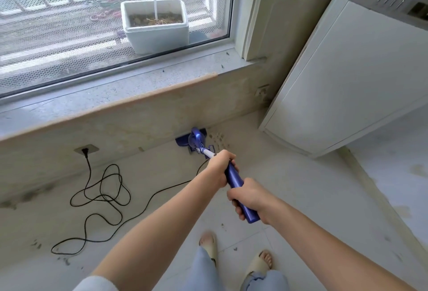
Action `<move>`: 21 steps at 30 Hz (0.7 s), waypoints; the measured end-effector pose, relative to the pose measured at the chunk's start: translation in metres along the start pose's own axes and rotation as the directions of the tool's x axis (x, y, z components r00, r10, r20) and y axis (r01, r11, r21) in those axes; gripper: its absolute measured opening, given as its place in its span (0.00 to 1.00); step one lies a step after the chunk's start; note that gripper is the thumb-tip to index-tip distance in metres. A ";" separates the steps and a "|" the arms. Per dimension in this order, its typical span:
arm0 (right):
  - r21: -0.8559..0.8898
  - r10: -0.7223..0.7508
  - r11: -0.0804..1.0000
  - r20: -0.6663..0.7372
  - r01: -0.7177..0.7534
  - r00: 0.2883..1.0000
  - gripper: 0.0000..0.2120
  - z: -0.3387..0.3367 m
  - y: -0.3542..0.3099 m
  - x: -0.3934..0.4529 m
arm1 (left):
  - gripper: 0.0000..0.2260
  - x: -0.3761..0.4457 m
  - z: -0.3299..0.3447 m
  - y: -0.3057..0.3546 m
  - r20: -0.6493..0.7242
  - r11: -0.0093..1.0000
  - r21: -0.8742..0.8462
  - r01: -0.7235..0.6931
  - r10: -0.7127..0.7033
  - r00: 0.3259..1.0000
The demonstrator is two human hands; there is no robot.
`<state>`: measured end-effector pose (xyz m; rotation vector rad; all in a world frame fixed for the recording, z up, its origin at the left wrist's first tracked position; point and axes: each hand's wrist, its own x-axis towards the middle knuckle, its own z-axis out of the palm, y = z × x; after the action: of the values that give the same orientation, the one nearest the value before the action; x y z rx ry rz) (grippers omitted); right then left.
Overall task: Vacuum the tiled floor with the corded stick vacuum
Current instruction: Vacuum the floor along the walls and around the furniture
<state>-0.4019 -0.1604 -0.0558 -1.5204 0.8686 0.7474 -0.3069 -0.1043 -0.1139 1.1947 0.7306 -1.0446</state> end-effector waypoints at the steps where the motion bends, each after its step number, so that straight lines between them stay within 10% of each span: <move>1: 0.008 -0.002 1.000 -0.021 0.002 1.000 0.03 -0.004 0.001 -0.001 | 0.09 0.001 0.006 -0.002 -0.012 1.000 0.014 -0.013 0.013 1.000; 5: 0.035 -0.023 0.999 -0.067 0.025 0.997 0.04 -0.024 0.009 -0.008 | 0.07 0.002 0.028 -0.010 -0.013 0.999 0.021 -0.034 0.035 0.999; 9: 0.055 -0.035 0.998 -0.072 0.039 0.997 0.04 -0.053 0.026 -0.028 | 0.34 0.004 0.057 -0.029 -0.008 0.999 0.031 -0.011 0.011 1.000; 15: 0.103 -0.022 0.994 -0.082 0.031 0.996 0.03 -0.094 0.038 -0.038 | 0.38 0.004 0.104 -0.040 0.047 0.999 0.044 0.014 -0.017 0.999; 21: 0.101 -0.036 0.994 -0.043 0.040 0.998 0.03 -0.104 0.023 -0.020 | 0.06 -0.003 0.111 -0.023 0.036 0.989 0.147 -0.017 0.012 0.999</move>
<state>-0.4332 -0.2623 -0.0377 -1.4624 0.8933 0.6370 -0.3376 -0.2116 -0.0925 1.3021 0.6249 -1.1203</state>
